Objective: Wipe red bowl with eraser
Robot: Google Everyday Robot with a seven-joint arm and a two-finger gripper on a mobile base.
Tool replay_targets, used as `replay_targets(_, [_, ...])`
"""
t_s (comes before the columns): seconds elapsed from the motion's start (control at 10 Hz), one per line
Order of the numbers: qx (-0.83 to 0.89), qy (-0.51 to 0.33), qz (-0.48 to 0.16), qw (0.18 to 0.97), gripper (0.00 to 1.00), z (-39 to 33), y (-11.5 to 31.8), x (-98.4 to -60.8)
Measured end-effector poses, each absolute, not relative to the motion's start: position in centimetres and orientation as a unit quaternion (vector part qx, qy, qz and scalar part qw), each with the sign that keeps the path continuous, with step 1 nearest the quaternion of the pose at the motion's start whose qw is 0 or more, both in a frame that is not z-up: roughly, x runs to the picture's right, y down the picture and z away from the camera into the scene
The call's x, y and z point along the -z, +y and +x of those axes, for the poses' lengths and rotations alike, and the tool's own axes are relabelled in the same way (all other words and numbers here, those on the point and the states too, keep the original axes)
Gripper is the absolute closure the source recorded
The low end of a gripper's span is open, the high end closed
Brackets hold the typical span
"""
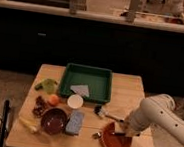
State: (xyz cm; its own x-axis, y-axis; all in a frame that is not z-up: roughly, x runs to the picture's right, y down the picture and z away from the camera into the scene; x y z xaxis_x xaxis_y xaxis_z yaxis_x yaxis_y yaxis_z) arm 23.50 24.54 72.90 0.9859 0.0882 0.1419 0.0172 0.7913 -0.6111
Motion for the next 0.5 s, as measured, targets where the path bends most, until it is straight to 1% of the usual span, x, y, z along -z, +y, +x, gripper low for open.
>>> replay_targets(0.5, [0.038, -0.108, -0.322, 0.94, 1.0, 17.5, 24.3, -72.8])
